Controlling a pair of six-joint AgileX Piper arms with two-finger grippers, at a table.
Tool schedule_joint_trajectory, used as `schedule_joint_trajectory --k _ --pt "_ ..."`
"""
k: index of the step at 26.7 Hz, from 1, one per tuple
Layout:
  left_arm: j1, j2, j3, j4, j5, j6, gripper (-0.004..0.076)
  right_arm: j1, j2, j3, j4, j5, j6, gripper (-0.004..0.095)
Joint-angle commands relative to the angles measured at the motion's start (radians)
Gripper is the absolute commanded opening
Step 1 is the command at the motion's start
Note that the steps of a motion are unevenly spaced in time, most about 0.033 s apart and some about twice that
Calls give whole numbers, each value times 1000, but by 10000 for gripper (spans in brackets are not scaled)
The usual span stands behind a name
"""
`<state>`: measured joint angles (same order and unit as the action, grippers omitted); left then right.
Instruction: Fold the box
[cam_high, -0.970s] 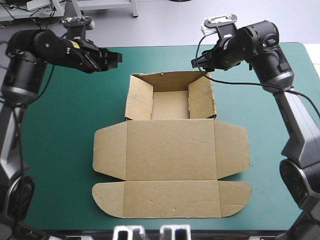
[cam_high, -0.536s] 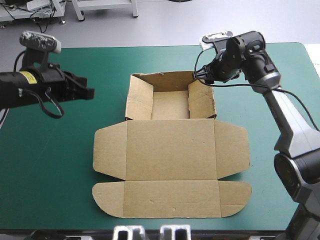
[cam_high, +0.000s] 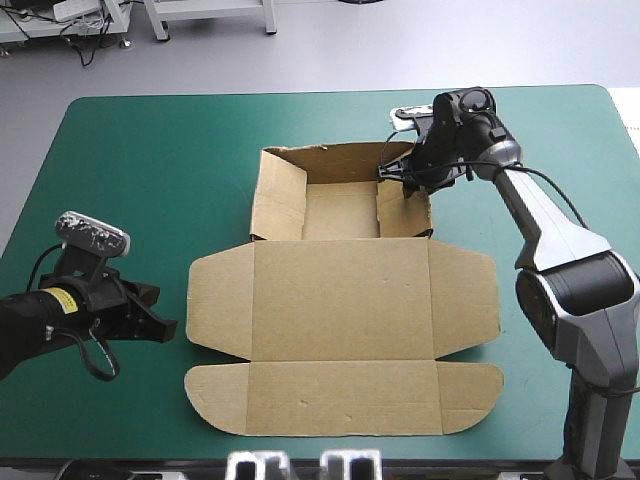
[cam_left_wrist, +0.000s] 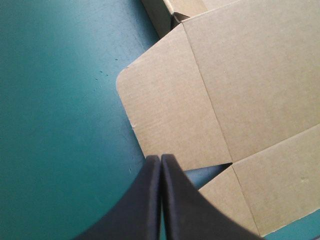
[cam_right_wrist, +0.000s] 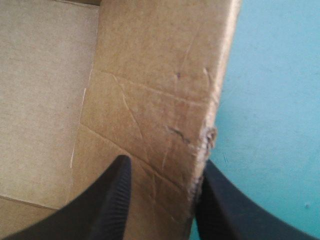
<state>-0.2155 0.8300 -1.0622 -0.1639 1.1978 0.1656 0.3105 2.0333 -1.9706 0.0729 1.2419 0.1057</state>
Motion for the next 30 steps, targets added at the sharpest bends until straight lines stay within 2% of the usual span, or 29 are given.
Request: schedule_joint_trajectory --k 1,2,4,7,11,19,23,27,30 --pt "-3 -25 -7 3 -50 0 -10 -7 -47 -21 16 14 -34 24" --pt "-3 -25 -7 3 -50 0 -10 -7 -47 -21 16 14 -41 -18" --pt "-3 -25 -7 5 -52 0 -10 -9 -58 -21 5 14 -44 -19" --pt "-3 -25 -7 44 -48 2 -10 -19 -114 -21 -166 14 -69 -19" --pt "-3 -25 -7 56 -48 2 -10 -104 -191 -21 -268 14 -106 -19" --pt "-3 -25 -7 51 -48 -5 -10 -448 -290 -19 -241 14 -170 -19" --pt "-3 -25 -7 40 -48 -9 -10 -621 -276 2 -172 14 -191 -19" --pt "-3 -25 -7 38 -48 -28 -10 -711 -242 76 -165 4 -248 -19" --pt "-3 -25 -7 38 -48 -30 -10 -729 -205 122 -173 -7 -300 -1"
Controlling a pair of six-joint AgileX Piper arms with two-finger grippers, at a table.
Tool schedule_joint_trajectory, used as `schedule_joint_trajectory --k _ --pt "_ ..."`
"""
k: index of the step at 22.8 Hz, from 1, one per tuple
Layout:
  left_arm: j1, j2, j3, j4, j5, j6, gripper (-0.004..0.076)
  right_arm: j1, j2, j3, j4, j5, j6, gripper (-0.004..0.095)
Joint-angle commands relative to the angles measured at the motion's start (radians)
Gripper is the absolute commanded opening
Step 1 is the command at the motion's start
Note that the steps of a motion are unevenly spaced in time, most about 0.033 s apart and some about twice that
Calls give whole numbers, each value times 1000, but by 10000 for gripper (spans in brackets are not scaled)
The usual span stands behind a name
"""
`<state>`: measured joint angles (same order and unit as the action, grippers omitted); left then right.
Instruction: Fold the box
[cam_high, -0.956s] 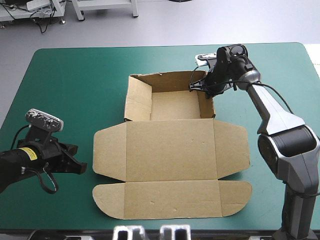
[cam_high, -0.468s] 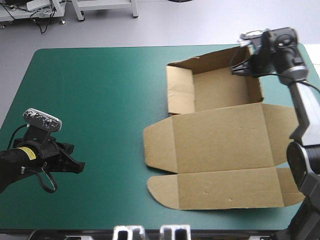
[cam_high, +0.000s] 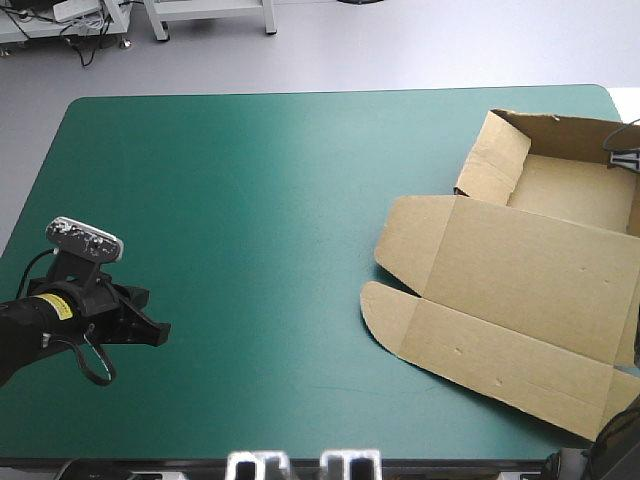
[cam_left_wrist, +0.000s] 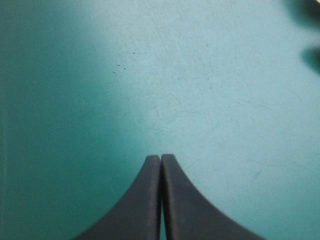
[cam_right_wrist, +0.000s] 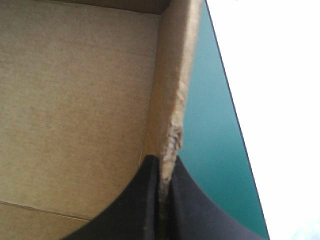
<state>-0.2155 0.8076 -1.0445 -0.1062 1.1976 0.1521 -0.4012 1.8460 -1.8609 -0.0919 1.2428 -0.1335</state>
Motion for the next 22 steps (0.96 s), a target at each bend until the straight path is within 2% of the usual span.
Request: schedule_joint_trajectory --k 1,2,4,5,8,13,16,20,22 --pt "-3 -3 -24 -20 -48 -19 -10 -17 -4 18 -18 -8 -78 18" --pt "-3 -3 -24 -20 -48 -21 -10 -15 10 20 -25 -5 -83 50" --pt "-3 -3 -24 -20 -48 -21 -10 -15 50 20 -35 12 -88 218" --pt "-3 -3 -24 -20 -48 -21 -10 -15 65 20 -59 12 -68 364" --pt "-3 -3 -24 -20 -48 -21 -10 -15 72 19 -73 12 -70 503" --pt "-3 -3 -24 11 -48 -21 -10 -15 31 12 -98 12 -95 521" --pt "-3 -3 -24 44 -48 -19 -10 -15 -32 -23 -71 12 -122 521" --pt "-3 -3 -24 84 -67 -19 -10 -15 -128 -63 64 12 -114 515" --pt "-3 -7 -24 84 -96 -19 -10 -15 -172 -63 117 12 -57 435"
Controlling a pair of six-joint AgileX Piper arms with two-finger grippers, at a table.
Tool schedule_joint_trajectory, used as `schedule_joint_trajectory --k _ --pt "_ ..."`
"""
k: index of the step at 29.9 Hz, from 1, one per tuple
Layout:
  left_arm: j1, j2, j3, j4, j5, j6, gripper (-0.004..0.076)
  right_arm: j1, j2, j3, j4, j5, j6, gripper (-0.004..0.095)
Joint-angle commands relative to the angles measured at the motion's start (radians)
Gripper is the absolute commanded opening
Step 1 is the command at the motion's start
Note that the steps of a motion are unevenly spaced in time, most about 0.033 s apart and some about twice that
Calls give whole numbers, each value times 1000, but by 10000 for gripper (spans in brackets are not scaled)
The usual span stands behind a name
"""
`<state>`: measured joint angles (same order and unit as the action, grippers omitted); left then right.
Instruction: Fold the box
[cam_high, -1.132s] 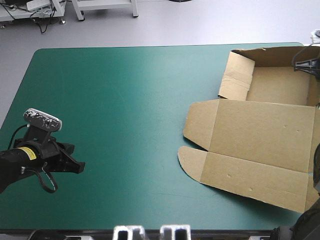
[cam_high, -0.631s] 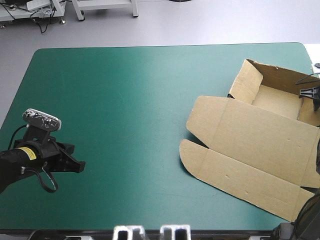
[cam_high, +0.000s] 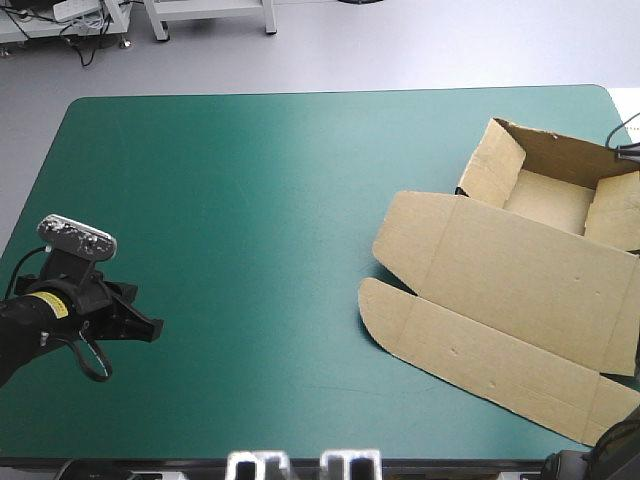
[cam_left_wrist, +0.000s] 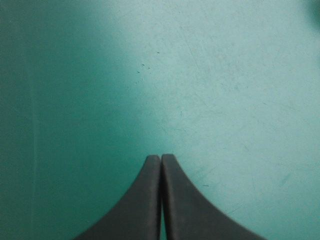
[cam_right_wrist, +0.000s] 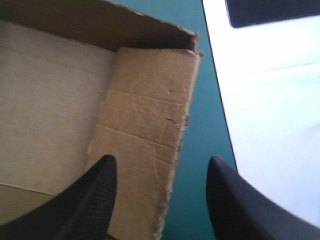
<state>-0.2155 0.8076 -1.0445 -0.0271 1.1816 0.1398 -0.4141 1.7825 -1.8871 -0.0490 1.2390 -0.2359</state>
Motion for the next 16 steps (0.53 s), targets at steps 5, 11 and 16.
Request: schedule_joint_trajectory --k 5,11,16 --pt "-3 -32 -24 2 -161 -8 -10 24 -253 -35 185 16 6 -7" --pt "-3 -112 66 -14 -186 -8 -10 95 -416 -33 192 16 11 -3" --pt "-3 -195 233 -23 -234 -6 -10 161 -554 83 152 16 15 -3"
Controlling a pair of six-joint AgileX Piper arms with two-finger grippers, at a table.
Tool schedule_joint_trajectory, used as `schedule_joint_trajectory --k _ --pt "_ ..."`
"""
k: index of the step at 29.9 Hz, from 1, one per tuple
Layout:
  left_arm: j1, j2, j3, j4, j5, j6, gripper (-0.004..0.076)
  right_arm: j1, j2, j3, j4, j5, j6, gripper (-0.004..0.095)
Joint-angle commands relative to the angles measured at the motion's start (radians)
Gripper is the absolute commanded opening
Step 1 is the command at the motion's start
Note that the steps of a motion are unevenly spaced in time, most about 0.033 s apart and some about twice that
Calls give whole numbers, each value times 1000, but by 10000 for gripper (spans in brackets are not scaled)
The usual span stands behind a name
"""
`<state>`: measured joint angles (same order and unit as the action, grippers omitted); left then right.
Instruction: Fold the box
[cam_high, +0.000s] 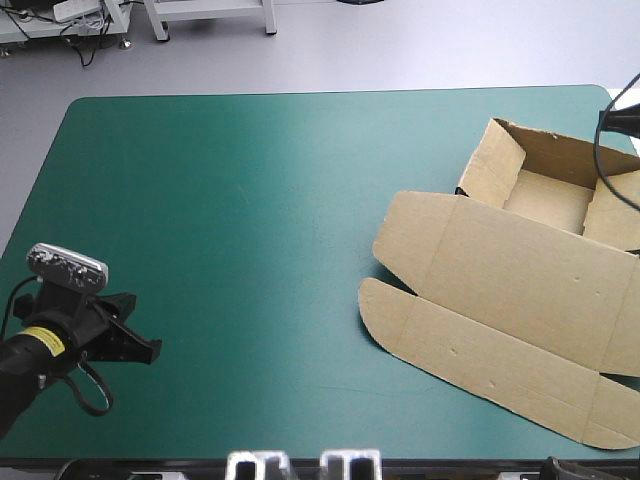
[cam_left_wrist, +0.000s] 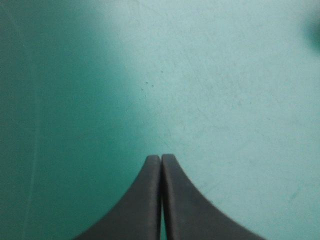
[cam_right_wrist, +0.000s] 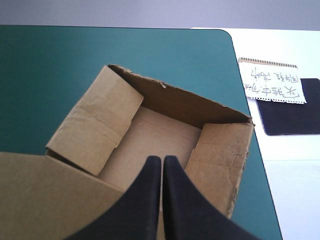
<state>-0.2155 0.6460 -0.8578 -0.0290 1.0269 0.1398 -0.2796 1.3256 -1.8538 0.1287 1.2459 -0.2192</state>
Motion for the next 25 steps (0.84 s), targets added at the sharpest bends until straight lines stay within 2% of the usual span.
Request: schedule_joint_trajectory --k 1,6,15,21,25 --pt "-3 -48 83 -24 -88 -6 -10 32 -129 100 -35 9 1 -2" --pt "-3 -111 217 -79 -129 -6 -10 35 -294 389 -47 -8 1 -2" --pt "-3 -178 313 -117 -138 6 -10 35 -609 857 -38 -143 -3 -3" --pt "-3 -208 348 -119 -147 6 -10 35 -755 1073 -32 -196 -8 -4" --pt "-3 -220 357 -119 -152 6 -10 35 -825 1176 25 -232 -36 -4"
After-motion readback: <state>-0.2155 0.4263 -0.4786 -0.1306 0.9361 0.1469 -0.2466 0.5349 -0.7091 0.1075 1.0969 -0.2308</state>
